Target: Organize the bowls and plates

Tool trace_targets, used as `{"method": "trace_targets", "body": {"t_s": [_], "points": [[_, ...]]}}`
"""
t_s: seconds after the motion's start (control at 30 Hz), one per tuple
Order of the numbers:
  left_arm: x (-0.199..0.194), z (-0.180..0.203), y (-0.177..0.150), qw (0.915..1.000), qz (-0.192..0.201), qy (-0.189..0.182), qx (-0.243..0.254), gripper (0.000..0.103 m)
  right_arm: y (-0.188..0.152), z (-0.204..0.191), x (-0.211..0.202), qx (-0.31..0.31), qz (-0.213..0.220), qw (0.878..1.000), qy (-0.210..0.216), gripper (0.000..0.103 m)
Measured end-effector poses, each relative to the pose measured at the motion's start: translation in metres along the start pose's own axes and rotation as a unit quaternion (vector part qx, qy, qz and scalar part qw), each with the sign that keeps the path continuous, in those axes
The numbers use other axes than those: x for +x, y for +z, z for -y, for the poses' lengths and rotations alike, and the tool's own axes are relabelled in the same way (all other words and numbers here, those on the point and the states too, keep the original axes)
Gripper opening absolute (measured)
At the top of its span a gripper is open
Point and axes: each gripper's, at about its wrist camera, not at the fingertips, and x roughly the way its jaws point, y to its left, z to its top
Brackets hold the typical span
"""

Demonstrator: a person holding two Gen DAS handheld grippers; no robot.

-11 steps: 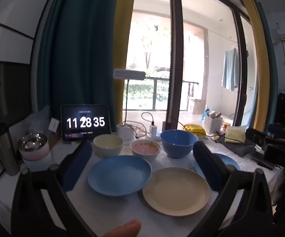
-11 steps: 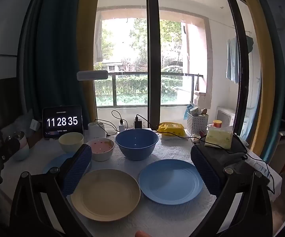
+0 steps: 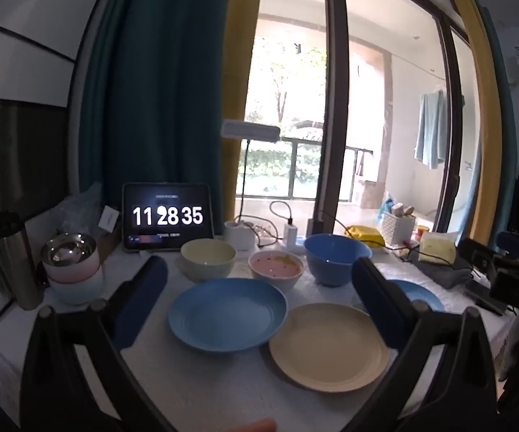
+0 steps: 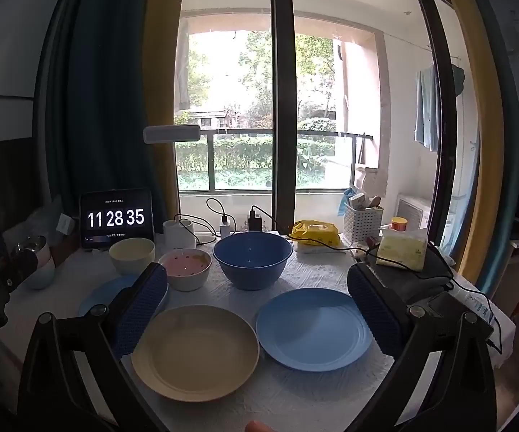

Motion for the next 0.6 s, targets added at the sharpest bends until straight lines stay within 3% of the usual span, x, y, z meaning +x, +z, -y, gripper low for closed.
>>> {"method": "trace_targets", "body": {"t_s": [0.6], "points": [[0.0031, 0.0036, -0.004, 0.9995, -0.01, -0.029, 0.002, 0.102, -0.0009, -0.006, -0.0004, -0.01, -0.008, 1.0, 0.008, 0.102]]}}
